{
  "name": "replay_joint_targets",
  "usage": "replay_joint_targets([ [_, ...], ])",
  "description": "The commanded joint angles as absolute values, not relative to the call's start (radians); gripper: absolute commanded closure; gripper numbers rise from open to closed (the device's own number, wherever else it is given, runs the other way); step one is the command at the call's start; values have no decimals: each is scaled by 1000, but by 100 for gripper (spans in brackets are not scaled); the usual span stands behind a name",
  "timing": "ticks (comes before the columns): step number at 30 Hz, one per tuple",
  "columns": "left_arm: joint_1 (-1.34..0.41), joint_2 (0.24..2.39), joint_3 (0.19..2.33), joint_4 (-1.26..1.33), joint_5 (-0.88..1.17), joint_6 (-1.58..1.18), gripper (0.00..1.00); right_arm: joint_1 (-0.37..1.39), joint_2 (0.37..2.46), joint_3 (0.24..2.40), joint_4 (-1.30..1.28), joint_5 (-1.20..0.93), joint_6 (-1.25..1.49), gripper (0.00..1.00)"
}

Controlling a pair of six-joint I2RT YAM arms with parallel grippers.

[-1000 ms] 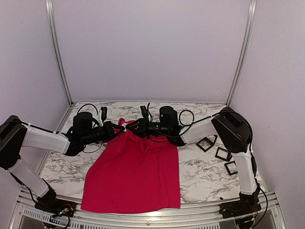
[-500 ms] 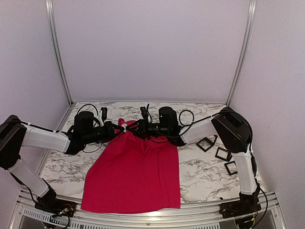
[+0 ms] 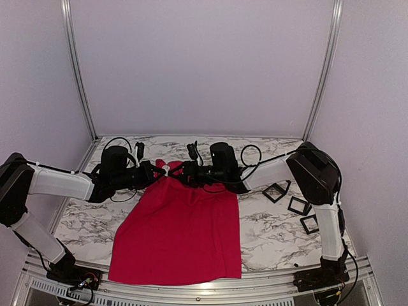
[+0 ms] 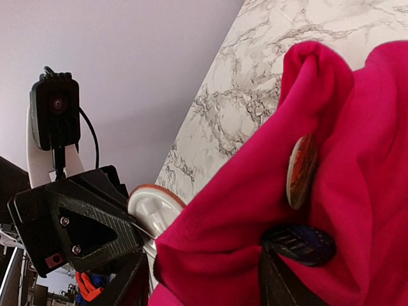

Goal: Remove the brooch from the garment
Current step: Open the brooch with the flattened clothing.

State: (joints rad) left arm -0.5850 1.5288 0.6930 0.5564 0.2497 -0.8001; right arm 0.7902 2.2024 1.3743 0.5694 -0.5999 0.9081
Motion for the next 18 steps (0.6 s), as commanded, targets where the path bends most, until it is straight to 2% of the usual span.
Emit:
replay_joint_targets([
  [1, -580, 1524, 732, 504, 221, -765, 100, 806, 2134, 1390, 485, -540, 818, 45],
  [10, -578, 1510, 747, 454, 205, -745, 100, 838, 2114, 1419, 365, -466, 708, 57],
  [16, -578, 1505, 755, 436, 203, -732, 100, 859, 2112, 1443, 307, -427, 666, 68],
  [18, -578, 1503, 760, 425, 202, -725, 100, 860, 2113, 1445, 304, -424, 663, 76],
])
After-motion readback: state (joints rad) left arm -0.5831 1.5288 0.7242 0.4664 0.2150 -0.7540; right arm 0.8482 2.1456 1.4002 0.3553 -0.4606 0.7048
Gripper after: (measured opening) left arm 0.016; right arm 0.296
